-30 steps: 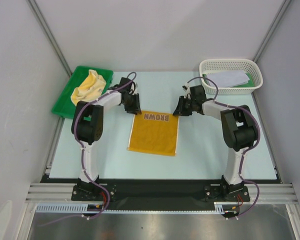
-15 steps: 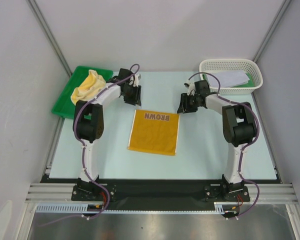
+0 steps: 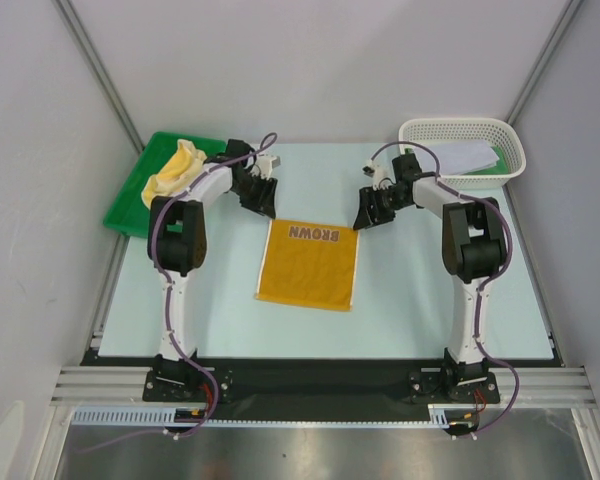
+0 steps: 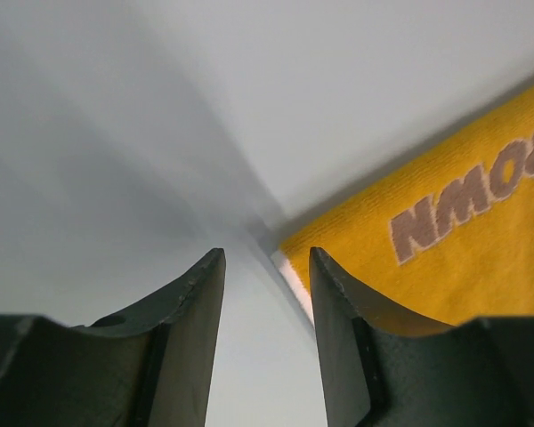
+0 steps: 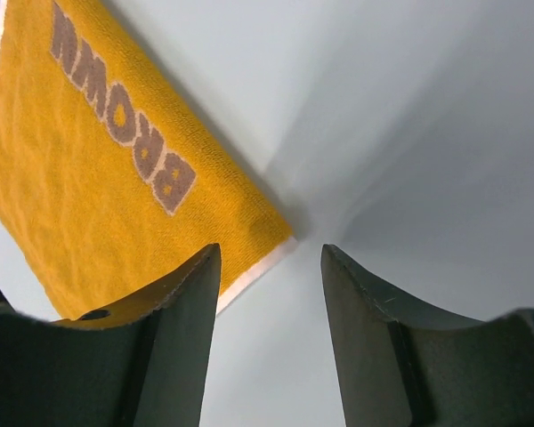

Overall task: Fold and stack the towels
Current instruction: Fold the towel

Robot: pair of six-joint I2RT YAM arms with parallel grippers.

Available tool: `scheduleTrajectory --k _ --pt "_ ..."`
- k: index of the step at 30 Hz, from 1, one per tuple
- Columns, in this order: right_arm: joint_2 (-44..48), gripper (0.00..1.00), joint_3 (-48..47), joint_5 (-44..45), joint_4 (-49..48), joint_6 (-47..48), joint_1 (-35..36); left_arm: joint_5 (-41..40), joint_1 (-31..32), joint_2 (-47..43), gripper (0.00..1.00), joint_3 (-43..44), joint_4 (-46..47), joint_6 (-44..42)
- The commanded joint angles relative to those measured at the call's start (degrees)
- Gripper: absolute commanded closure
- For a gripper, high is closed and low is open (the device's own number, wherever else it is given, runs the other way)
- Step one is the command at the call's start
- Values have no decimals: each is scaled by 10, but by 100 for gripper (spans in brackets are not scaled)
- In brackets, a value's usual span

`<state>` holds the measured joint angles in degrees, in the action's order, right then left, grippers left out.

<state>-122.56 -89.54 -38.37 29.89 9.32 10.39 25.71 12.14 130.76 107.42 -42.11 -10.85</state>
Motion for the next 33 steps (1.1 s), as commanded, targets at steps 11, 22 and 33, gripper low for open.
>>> scheduleTrajectory --k 11,22,33 --pt "-81 48 -97 -64 69 72 -2 51 -12 40 53 57 -60 -89" --pt "-75 57 -86 -61 105 101 -1 85 -11 62 62 75 -78 -99" --pt "-80 71 -91 -55 106 106 -6 115 -7 78 90 101 -96 -101"
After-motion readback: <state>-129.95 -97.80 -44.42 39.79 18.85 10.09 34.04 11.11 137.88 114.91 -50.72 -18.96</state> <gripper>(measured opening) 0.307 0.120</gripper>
